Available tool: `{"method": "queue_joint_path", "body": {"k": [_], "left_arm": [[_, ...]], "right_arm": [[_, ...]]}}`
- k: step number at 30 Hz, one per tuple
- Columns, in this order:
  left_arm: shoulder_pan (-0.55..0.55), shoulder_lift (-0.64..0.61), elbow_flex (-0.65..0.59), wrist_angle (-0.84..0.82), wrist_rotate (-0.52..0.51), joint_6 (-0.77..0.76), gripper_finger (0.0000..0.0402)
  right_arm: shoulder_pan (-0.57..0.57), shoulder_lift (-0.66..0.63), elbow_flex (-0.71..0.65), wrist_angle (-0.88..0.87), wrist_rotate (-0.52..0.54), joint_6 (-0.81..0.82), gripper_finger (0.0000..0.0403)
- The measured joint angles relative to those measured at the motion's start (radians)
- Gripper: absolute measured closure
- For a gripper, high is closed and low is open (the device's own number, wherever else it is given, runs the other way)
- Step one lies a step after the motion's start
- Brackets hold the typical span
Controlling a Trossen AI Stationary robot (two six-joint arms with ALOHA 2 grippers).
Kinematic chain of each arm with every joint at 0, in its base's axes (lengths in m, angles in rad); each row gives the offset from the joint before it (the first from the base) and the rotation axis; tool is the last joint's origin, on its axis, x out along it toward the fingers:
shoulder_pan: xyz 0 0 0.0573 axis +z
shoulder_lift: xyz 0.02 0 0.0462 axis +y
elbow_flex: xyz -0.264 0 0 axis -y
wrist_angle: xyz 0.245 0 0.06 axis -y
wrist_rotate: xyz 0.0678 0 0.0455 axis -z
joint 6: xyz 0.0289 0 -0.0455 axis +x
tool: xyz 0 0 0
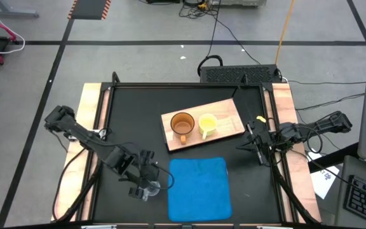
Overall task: Stack small to large cups/mugs on shelf
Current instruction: Put the transparent mug on the shelf
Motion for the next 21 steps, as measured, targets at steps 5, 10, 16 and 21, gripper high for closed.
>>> {"method": "queue_joint_path", "body": {"k": [5,10,16,21], "left_arm": [[0.006,0.0,0.11,-0.07,-0.013,0.038,0.0401],[0.03,0.001,0.181,-0.125,-0.013,0.08,0.0401],[0.077,0.002,0.208,-0.174,-0.014,0.09,0.0401],[0.106,0.025,0.209,-0.19,-0.002,0.101,0.0401]], "right_arm": [[0.0,0.0,0.0,-0.002,0.0,0.0,0.0403],[0.0,0.0,0.0,-0.016,0.0,-0.008,0.0403],[0.0,0.0,0.0,-0.019,0.0,-0.007,0.0403],[0.0,0.0,0.0,-0.018,0.001,-0.007,0.0403]]}}
